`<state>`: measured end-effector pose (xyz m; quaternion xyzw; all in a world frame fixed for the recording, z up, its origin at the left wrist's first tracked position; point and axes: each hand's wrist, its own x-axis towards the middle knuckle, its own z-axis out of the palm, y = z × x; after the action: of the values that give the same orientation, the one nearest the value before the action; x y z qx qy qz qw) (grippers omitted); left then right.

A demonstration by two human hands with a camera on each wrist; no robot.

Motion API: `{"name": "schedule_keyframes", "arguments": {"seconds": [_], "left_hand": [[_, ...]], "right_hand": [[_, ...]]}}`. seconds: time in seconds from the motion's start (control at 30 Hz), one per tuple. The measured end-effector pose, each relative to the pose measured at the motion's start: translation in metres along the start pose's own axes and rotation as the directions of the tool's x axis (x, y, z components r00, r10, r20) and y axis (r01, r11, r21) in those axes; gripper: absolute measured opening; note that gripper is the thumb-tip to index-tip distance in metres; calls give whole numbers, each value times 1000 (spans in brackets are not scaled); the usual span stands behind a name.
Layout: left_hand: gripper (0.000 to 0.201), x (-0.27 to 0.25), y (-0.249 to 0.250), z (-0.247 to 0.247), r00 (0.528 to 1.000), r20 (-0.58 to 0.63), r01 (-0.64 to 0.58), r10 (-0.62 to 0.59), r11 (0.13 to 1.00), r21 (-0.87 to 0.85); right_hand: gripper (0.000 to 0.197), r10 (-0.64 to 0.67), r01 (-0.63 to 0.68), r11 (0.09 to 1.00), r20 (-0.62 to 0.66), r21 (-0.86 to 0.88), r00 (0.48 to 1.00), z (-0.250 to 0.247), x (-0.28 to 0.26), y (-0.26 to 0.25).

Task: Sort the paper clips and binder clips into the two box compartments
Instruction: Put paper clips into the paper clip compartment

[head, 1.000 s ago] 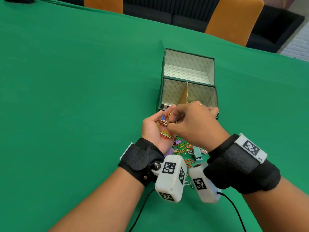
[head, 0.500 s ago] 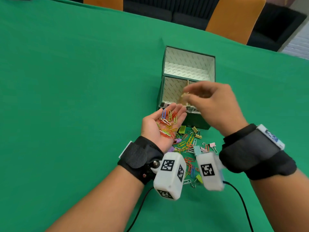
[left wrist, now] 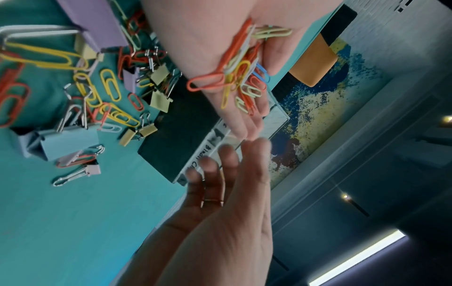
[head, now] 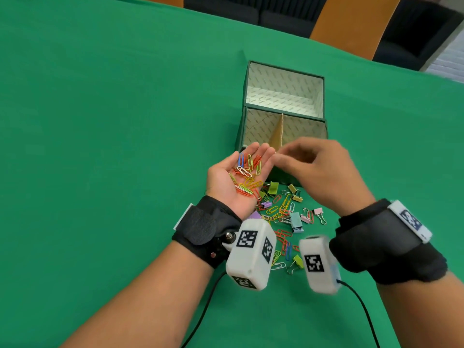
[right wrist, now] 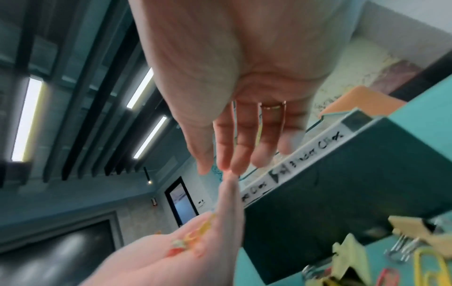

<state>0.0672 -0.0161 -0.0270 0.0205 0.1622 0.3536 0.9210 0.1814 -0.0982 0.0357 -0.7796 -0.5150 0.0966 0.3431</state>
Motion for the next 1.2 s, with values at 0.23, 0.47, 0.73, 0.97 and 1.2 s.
{"name": "schedule_keyframes", "arguments": {"seconds": [0.23,0.47,0.73,0.97,1.2], "left_hand": [[35,1,0,-3,999,-19,-28,28,1000,6],[35,1,-4,-5,999,-28,-17,17,1000,-1],[36,3,-4,-5,1000,-18,-22,22,1000,1],[37,1,-1,-4,999,-16,-44,44,999,7],[35,1,10,-4,998,-22,-65,65,998,-4]], "right_hand": [[27,26,-33,999,213,31,977,22,-28,-12],[18,10,41,974,227,-221,974,31,-27,-33],[3,113,-132,990,274,52,955,22,-18,-17],[10,184,-329,857,361,396,914,14,-14,-11],[10,172,-270,784,222,558,960,-6,6,-18]]}}
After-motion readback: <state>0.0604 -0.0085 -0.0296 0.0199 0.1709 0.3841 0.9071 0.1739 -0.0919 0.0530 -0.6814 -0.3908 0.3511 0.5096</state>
